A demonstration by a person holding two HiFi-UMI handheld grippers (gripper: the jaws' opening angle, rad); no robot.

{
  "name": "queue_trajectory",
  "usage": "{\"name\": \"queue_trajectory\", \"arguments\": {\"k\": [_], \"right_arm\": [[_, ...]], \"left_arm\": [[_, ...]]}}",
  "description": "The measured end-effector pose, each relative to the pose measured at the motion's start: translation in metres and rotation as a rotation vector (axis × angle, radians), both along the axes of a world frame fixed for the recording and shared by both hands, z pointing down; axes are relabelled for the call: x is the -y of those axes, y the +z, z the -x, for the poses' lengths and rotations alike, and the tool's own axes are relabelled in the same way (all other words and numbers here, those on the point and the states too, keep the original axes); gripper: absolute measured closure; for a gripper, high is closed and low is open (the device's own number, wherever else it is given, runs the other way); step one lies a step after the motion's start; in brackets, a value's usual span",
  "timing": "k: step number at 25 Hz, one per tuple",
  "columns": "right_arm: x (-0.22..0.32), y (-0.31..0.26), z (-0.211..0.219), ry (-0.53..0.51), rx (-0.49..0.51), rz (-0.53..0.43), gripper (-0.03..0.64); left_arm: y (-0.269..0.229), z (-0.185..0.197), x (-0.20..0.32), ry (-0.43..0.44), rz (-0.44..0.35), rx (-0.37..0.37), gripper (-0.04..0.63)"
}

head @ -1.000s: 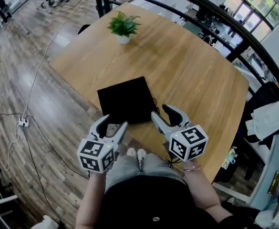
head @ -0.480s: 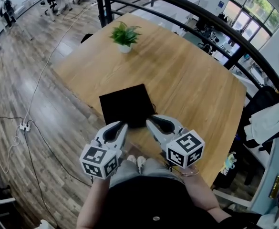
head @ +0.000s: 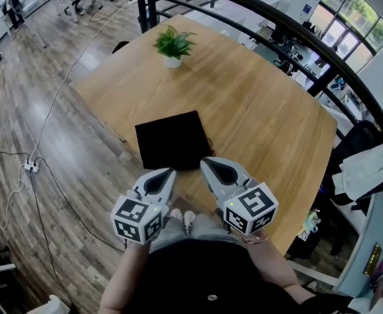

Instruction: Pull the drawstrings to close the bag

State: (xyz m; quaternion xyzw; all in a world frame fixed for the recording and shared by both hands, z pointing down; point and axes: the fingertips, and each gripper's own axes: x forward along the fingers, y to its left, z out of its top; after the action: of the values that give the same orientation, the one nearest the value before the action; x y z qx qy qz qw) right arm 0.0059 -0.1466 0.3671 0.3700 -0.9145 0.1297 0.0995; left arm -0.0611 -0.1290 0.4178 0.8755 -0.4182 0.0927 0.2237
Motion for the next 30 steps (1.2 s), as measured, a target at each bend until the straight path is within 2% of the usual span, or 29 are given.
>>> {"name": "queue_trajectory", "arguments": {"k": [7,30], "right_arm": [[-0.001,-0.004,-0.008,0.037,-0.004,-0.037,0.618],[-0.01,0.018,-0.008,0.041,-0.046,-0.001,0.62]], "left_arm": [[0.006,-0.004,-0.007,0.011,0.027,-0.003,0.578],[0.01,0.0,-0.012,-0.012,0.021,-0.007,0.58]]}}
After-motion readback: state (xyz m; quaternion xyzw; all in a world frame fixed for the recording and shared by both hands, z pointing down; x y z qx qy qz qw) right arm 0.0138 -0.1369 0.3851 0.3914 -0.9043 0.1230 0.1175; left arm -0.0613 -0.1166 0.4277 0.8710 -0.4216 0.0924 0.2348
